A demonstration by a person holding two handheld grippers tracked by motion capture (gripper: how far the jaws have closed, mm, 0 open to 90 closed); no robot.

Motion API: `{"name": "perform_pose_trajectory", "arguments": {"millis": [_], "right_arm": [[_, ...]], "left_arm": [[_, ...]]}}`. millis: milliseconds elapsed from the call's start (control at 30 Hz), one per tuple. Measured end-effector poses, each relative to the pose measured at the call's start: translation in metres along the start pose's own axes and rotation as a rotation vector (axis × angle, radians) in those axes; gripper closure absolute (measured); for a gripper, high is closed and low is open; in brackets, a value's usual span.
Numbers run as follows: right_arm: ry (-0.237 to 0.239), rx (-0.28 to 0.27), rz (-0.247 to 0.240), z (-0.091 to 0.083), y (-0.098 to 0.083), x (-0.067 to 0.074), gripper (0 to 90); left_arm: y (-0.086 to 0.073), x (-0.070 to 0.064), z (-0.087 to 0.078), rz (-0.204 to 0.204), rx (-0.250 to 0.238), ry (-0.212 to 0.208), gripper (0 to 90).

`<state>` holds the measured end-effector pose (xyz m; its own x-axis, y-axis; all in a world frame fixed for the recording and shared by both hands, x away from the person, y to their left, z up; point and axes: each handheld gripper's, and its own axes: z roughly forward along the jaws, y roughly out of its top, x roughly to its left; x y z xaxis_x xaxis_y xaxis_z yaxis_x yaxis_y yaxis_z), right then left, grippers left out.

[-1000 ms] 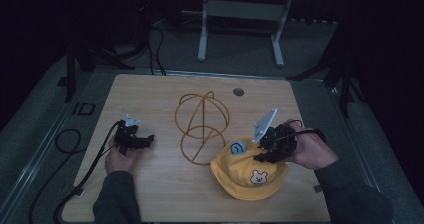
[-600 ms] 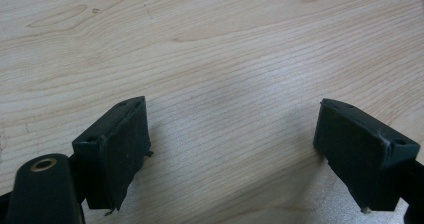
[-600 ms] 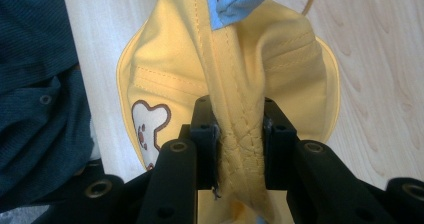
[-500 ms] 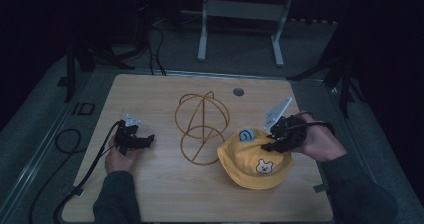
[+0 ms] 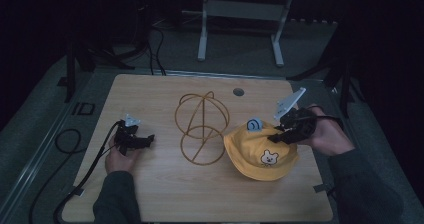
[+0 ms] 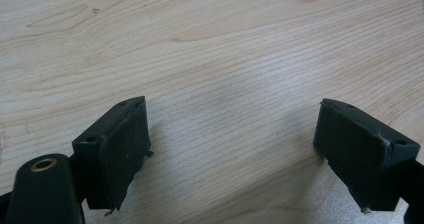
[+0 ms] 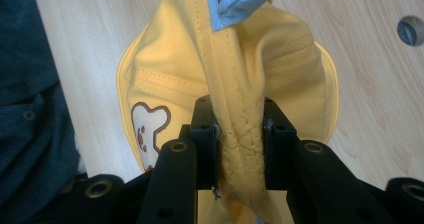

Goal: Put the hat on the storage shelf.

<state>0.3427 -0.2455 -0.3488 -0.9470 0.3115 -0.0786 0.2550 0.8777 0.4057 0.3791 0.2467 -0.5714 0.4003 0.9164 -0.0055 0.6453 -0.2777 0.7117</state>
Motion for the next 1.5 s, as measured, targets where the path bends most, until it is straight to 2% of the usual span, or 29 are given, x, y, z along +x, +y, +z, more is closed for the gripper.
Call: {"name": "perform_pose_trajectory", "arguments": {"millis": [167,600,967,1067,1167,1500], "right_arm": [[-0.008,-0.006,0.021,-0.004,-0.003,-0.006,73.3],[-0.063,-0.034,0.083,-0.022,-0.015,-0.026,73.5],[-0.083,-0.069,0.083,-0.040,-0.014,-0.036,73.6],[-0.076,-0.110,0.070,-0.045,-0.013,-0.041,73.6],[-0.074,-0.126,0.070,-0.048,-0.011,-0.043,73.7],[-0.071,-0.138,0.056,-0.058,0.000,-0.053,74.1]], "left_arm": [[0.000,0.000,0.000,0.000,0.000,0.000,14.5],[0.000,0.000,0.000,0.000,0.000,0.000,14.5],[0.000,0.000,0.000,-0.001,-0.002,0.000,14.5],[0.000,0.000,0.000,-0.002,-0.003,0.000,14.5],[0.000,0.000,0.000,-0.001,-0.002,0.000,14.5],[0.000,0.000,0.000,0.000,-0.002,0.000,14.5]]}}
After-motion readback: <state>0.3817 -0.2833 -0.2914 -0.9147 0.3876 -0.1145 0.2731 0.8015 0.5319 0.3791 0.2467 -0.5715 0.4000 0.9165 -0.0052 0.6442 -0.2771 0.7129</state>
